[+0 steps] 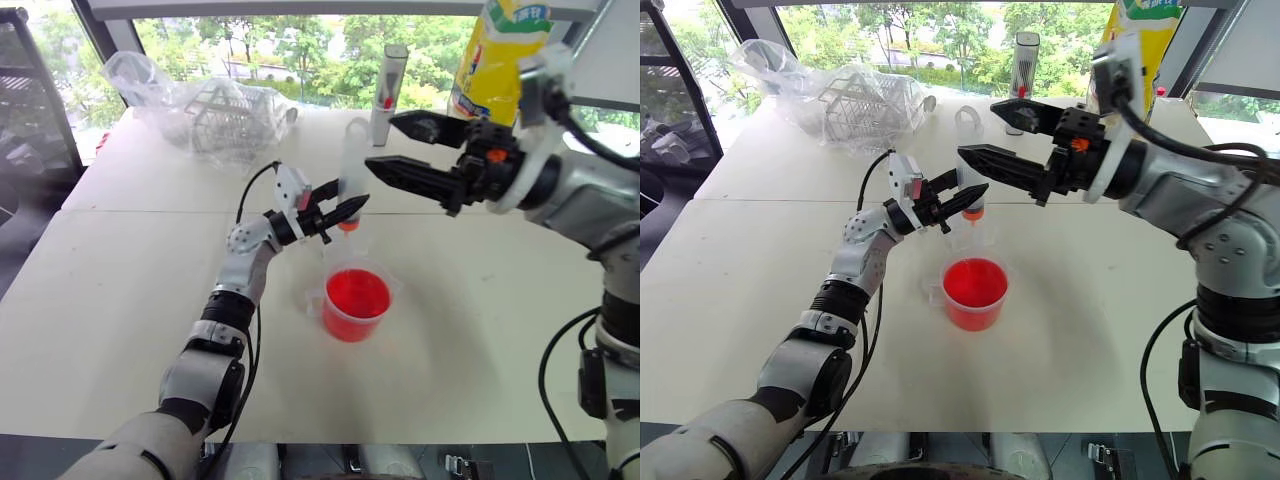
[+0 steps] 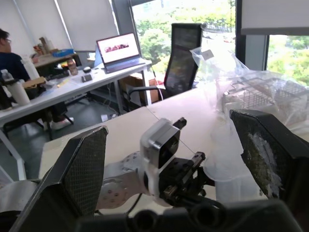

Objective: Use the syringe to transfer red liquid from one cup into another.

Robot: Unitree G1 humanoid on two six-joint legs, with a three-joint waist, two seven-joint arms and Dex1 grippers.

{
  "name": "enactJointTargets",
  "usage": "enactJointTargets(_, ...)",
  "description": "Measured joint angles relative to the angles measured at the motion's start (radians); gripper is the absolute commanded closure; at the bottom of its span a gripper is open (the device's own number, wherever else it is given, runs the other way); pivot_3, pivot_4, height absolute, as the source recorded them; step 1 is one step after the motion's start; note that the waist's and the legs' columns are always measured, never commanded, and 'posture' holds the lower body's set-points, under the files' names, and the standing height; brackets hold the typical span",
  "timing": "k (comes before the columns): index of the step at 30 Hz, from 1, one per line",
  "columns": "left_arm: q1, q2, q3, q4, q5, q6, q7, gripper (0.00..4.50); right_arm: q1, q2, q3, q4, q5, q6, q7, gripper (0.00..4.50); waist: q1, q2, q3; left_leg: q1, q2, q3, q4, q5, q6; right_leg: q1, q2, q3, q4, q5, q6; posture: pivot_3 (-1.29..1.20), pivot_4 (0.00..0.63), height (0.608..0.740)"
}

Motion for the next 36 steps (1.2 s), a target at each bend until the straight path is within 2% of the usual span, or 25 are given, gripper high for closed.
enactJointTargets(7, 0.0, 0.001, 0.002, 0.008, 0.016, -0.018, -0.007, 3.08, -0.04, 0.089, 0.1, 0.141, -0.195, -0.084, 0.041, 0.1, 0.001, 0.0, 0.0, 0.0, 0.0, 0.0, 0.001, 0.0, 0.0, 0.0, 0.0, 0.0, 0.001, 0.0, 0.0, 0.0, 0.15, 0.74)
enactJointTargets(12, 0.001, 0.001, 0.001, 0.008, 0.019, -0.019, -0.008, 3.08, -0.063, 0.13, 0.118, 0.206, -0.282, -0.112, 0.071, 0.1, 0.001, 0.0, 0.0, 0.0, 0.0, 0.0, 0.001, 0.0, 0.0, 0.0, 0.0, 0.0, 0.001, 0.0, 0.0, 0.0, 0.15, 0.74)
enactJointTargets(15, 0.002, 0.002, 0.001, 0.008, 0.021, -0.02, -0.008, 3.08, -0.075, 0.15, 0.119, 0.228, -0.311, -0.123, 0.088, 1.41, 0.001, 0.0, 0.0, 0.0, 0.0, 0.0, 0.001, 0.0, 0.0, 0.0, 0.0, 0.0, 0.001, 0.0, 0.0, 0.0, 0.15, 0.74)
enactJointTargets(20, 0.01, 0.002, 0.001, 0.008, 0.027, -0.021, -0.007, 3.08, -0.078, 0.161, 0.116, 0.238, -0.337, -0.12, 0.106, 4.04, 0.001, 0.001, 0.0, 0.0, 0.0, 0.0, 0.001, 0.0, 0.0, 0.0, 0.0, -0.001, 0.002, 0.0, 0.0, 0.0, 0.15, 0.74)
enactJointTargets(21, 0.01, 0.001, 0.001, 0.008, 0.028, -0.021, -0.007, 3.08, -0.082, 0.161, 0.116, 0.238, -0.34, -0.117, 0.111, 4.45, 0.001, 0.0, 0.0, 0.0, 0.0, 0.0, 0.001, 0.0, 0.0, 0.0, 0.0, 0.0, 0.002, 0.0, 0.0, 0.0, 0.15, 0.74)
enactJointTargets(36, 0.015, 0.005, 0.004, 0.009, 0.03, -0.022, -0.009, 3.08, -0.149, 0.147, 0.129, 0.235, -0.383, 0.002, 0.156, 4.45, 0.001, 0.001, 0.0, 0.0, 0.0, 0.0, 0.002, 0.0, 0.0, 0.0, 0.0, -0.001, 0.002, 0.0, 0.0, 0.0, 0.15, 0.74)
